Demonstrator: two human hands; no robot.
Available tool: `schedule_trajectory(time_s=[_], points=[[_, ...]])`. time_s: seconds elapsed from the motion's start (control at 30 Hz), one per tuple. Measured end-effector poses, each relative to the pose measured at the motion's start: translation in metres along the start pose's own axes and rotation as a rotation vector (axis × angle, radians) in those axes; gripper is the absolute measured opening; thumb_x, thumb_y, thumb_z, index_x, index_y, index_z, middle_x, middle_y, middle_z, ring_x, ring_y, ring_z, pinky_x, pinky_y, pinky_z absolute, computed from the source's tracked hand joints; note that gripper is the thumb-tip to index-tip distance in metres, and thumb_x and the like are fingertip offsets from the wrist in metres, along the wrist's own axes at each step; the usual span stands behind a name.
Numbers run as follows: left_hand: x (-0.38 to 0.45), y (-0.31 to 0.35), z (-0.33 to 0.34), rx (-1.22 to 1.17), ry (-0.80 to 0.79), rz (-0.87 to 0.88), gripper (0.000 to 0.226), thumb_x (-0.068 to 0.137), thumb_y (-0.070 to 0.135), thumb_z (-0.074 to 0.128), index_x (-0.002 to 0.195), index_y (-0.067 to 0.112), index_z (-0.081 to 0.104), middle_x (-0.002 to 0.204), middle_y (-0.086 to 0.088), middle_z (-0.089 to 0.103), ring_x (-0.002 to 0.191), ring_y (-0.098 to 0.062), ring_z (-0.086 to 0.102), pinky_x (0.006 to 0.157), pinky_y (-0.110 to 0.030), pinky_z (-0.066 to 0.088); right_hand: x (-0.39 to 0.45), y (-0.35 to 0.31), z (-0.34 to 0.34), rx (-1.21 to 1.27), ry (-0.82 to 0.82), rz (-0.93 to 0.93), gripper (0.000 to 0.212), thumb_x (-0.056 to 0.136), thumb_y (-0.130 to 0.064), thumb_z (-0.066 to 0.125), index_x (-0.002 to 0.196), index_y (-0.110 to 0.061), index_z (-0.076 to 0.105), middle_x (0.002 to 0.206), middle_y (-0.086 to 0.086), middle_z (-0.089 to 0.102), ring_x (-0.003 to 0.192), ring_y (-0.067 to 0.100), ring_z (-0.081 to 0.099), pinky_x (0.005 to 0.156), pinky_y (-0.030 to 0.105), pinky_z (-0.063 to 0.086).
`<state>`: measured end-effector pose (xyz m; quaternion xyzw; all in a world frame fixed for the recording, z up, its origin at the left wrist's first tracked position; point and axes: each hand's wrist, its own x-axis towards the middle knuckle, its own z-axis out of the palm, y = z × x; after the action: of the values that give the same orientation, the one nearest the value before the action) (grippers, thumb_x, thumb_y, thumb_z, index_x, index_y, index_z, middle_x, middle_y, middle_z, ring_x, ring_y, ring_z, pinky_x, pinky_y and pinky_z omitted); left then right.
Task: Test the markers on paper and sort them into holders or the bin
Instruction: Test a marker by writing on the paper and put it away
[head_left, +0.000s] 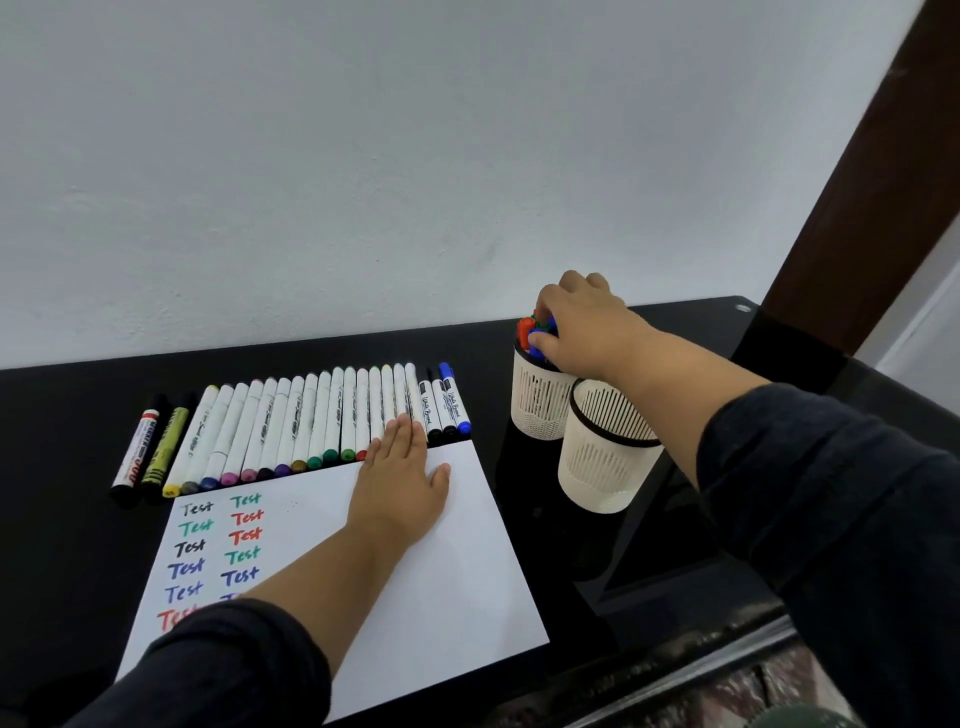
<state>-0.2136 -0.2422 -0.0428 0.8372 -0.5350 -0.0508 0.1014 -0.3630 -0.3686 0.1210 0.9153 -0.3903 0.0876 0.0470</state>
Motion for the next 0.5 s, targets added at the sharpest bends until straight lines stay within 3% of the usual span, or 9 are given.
schedule_trajectory(time_s=[0.1, 0.23, 0.43, 0.5], points=[[-0.001, 0.001, -0.003, -0.002, 0.006, 0.000, 0.064, 0.101, 0.041, 0.021, 0.150, 0.008, -0.003, 0.158, -0.006, -0.010, 0.145, -0.017, -0.011, 0.114, -0.029, -0.008, -0.002, -0.012, 0.003, -0.084, 0.131, -0.100, 0.029, 0.097, -0.030, 0.046, 0.117, -0.009, 0.051, 0.121, 0.009, 0.046, 0.113, 0.026, 0.038, 0.087, 0.034, 0.039], [-0.003, 0.001, -0.005, -0.021, 0.007, 0.008, 0.064, 0.101, 0.040, 0.021, 0.150, 0.008, -0.004, 0.158, -0.007, -0.011, 0.144, -0.017, -0.012, 0.114, -0.029, -0.008, -0.004, -0.034, 0.016, -0.131, 0.166, -0.219, 0.029, 0.097, -0.023, 0.042, 0.118, -0.005, 0.052, 0.118, 0.013, 0.049, 0.111, 0.029, 0.039, 0.084, 0.036, 0.038], [-0.001, 0.000, -0.005, -0.045, 0.020, 0.024, 0.063, 0.101, 0.040, 0.022, 0.150, 0.008, -0.002, 0.158, -0.007, -0.011, 0.144, -0.017, -0.012, 0.114, -0.028, -0.009, -0.001, -0.060, 0.049, -0.123, -0.025, -0.203, 0.032, 0.095, -0.017, 0.046, 0.127, -0.009, 0.044, 0.126, 0.011, 0.046, 0.118, 0.027, 0.038, 0.083, 0.031, 0.037], [0.000, -0.001, -0.003, -0.053, 0.022, 0.025, 0.063, 0.101, 0.040, 0.022, 0.150, 0.009, -0.002, 0.158, -0.006, -0.011, 0.144, -0.017, -0.012, 0.114, -0.028, -0.009, 0.004, -0.064, 0.061, -0.119, -0.120, -0.157, 0.037, 0.094, -0.017, 0.051, 0.129, -0.010, 0.042, 0.128, 0.011, 0.045, 0.118, 0.028, 0.038, 0.089, 0.033, 0.038]])
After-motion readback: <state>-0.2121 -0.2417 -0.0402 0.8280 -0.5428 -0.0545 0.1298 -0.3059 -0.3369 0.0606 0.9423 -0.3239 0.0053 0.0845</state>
